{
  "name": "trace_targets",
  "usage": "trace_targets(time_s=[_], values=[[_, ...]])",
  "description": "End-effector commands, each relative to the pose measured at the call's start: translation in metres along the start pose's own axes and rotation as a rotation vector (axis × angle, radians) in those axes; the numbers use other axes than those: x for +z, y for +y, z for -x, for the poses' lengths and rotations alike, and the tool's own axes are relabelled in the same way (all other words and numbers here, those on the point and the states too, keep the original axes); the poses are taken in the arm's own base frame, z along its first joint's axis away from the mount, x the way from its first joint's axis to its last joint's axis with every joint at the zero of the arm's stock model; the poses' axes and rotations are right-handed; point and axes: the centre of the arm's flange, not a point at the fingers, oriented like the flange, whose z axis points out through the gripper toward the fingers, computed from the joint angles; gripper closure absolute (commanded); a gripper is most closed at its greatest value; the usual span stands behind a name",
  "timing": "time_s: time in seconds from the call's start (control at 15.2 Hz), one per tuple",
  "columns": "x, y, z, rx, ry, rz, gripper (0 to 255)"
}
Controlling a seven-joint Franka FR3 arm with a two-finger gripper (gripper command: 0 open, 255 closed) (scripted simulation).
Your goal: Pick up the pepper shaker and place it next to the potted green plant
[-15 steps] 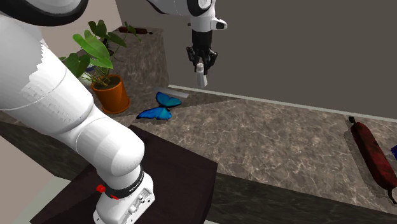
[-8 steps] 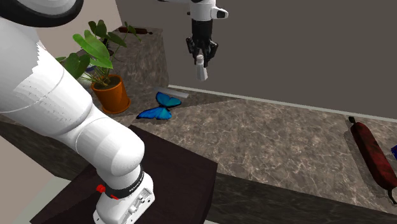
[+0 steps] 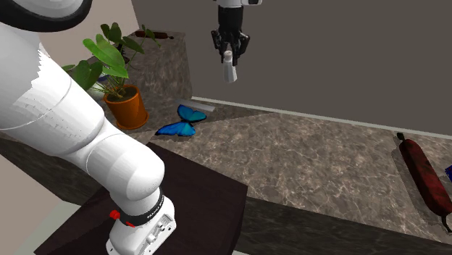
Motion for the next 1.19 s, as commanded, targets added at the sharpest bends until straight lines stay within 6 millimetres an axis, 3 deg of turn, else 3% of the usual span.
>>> trace_targets(time_s=[0.0, 1.12], values=[[-0.011, 0.000, 0.000, 0.000, 0.000, 0.000, 255], [-0.100, 0.004, 0.008, 0.000, 0.000, 0.000, 255]])
